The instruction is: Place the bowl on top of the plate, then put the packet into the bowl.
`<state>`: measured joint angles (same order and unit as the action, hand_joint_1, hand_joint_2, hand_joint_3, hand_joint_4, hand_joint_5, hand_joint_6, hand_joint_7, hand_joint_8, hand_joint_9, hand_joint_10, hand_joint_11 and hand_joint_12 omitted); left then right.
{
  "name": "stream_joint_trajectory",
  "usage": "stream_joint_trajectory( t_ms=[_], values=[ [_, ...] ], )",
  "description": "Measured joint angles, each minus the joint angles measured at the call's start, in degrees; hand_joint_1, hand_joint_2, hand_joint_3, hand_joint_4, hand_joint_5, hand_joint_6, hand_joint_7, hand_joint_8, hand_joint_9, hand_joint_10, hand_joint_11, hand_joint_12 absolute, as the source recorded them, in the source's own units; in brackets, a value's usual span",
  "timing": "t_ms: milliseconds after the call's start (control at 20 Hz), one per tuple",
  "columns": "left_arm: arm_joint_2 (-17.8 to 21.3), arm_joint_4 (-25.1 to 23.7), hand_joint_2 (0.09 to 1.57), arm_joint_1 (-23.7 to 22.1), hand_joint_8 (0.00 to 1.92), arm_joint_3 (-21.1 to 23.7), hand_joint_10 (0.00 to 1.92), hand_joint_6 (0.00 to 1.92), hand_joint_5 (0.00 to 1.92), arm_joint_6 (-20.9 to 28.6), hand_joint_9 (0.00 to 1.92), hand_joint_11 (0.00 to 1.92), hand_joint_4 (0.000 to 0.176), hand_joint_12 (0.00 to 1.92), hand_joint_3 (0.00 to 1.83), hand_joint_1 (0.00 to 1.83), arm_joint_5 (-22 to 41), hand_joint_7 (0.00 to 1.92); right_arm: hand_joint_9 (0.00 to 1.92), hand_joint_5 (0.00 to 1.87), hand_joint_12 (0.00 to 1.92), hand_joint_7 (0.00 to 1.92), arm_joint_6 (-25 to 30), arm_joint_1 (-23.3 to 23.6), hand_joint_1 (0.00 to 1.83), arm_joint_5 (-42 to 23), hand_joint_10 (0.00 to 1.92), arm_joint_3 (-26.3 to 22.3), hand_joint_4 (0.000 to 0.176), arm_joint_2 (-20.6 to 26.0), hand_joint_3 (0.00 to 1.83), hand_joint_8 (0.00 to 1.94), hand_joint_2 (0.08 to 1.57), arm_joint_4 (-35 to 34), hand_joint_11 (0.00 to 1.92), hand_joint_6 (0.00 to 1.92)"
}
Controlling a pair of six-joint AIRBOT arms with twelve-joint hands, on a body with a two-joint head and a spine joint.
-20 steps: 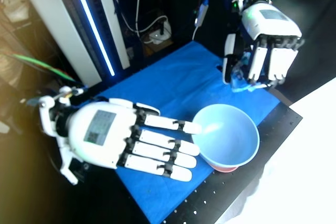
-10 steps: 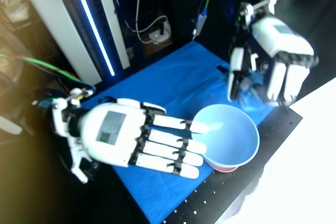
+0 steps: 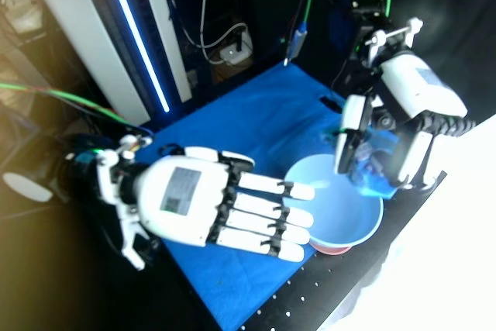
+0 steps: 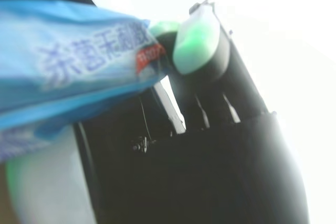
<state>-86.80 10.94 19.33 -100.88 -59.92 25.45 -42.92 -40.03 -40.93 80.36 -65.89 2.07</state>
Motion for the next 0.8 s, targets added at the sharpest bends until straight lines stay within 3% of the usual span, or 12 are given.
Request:
stream_joint_trajectory(
  t_ms=[50,100,200,250,450,500,550,600,650,700,750,800],
  values=[
    [-0.13,0.02,1.13,0.00,1.92,-0.17,1.92,1.92,0.89,0.17,1.26,1.39,0.176,1.92,0.01,1.66,-0.02,0.99,0.09,0.14,0.25,0.13,-0.02,0.00,0.29,0.04,0.00,0.07,0.107,0.00,0.00,0.00,1.17,-0.17,0.00,0.00],
    [-0.24,-0.02,1.13,0.00,1.92,-0.42,1.92,1.92,0.84,0.48,1.20,1.32,0.176,1.92,0.01,1.71,-0.13,0.94,0.06,0.14,0.15,0.11,0.00,0.00,0.12,0.13,0.00,0.28,0.124,0.00,0.00,0.00,1.20,-0.44,0.00,0.00],
    [-0.24,0.04,1.15,0.02,1.92,-0.63,1.92,1.92,0.81,0.66,1.15,1.26,0.176,1.92,0.01,1.68,-0.39,0.90,0.01,0.11,0.03,0.08,-0.04,0.00,0.04,0.11,0.00,0.28,0.141,0.17,0.01,0.00,1.21,-1.09,0.00,0.00],
    [-0.24,0.07,1.17,0.15,1.92,-0.63,1.92,1.92,0.77,0.83,1.13,1.28,0.176,1.92,0.01,1.65,-0.42,0.87,0.00,0.11,0.00,0.06,0.00,0.00,0.00,0.09,0.00,0.28,0.123,0.44,0.01,0.00,1.22,-1.51,0.00,0.00],
    [-0.26,0.07,1.22,0.31,1.92,-0.57,1.92,1.92,0.67,0.87,1.00,1.13,0.167,1.92,0.01,1.50,-0.50,0.77,0.00,0.10,0.00,0.06,-0.02,0.00,0.00,0.09,0.00,0.48,0.115,0.46,0.01,0.01,1.24,-1.95,0.00,0.00],
    [-0.52,0.15,1.22,0.31,1.92,-0.59,1.92,1.92,0.55,0.92,0.86,0.95,0.145,1.92,0.01,1.45,-0.46,0.66,0.00,0.11,0.00,0.08,-0.02,0.00,0.00,0.07,0.00,0.72,0.107,0.39,0.00,0.01,1.22,-1.99,0.00,0.00],
    [-0.63,0.17,1.22,0.31,1.92,-0.59,1.92,1.92,0.55,1.03,0.86,0.95,0.145,1.92,0.01,1.45,-0.44,0.66,0.00,0.11,0.00,0.08,-0.02,0.00,0.00,0.09,0.00,0.87,0.107,0.37,0.00,0.01,1.22,-2.10,0.00,0.00],
    [-0.85,0.17,1.19,0.31,1.92,-0.59,1.92,1.86,0.47,1.05,0.81,0.91,0.099,1.92,0.00,1.44,-0.48,0.57,0.01,0.12,0.00,0.08,-0.04,0.00,0.00,0.09,0.00,1.22,0.111,0.04,0.00,0.01,1.22,-2.16,0.00,0.00],
    [-0.85,0.07,1.18,0.31,1.92,-0.57,1.92,1.78,0.43,1.05,0.76,0.85,0.092,1.92,0.00,1.39,-0.46,0.51,0.00,0.11,0.00,0.07,-0.02,0.00,0.00,0.09,0.00,1.22,0.122,-0.02,0.00,0.00,1.23,-2.14,0.00,0.00],
    [-0.85,0.13,1.26,0.31,1.63,-0.57,1.77,1.48,0.59,1.05,0.78,0.82,0.000,1.92,0.01,1.19,-0.46,0.69,0.00,0.11,0.00,0.07,-0.02,0.00,0.01,0.09,0.00,1.22,0.125,-0.02,0.01,0.00,1.24,-1.97,0.00,0.00],
    [-0.85,0.11,1.27,0.31,1.55,-0.59,1.67,1.40,0.63,1.05,0.76,0.79,0.000,1.92,0.00,1.15,-0.46,0.73,0.01,0.11,0.00,0.08,-0.02,0.00,0.02,0.09,0.00,1.25,0.129,-0.02,0.01,0.00,1.25,-1.99,0.00,0.00],
    [-0.85,0.17,1.11,0.31,1.34,-0.59,1.59,0.92,0.56,1.05,0.68,0.73,0.000,1.90,0.00,1.17,-0.46,0.53,0.01,0.12,0.00,0.08,-0.02,0.00,0.03,0.09,0.00,1.36,0.124,-0.02,0.01,0.00,1.25,-2.05,0.00,0.00]
  ],
)
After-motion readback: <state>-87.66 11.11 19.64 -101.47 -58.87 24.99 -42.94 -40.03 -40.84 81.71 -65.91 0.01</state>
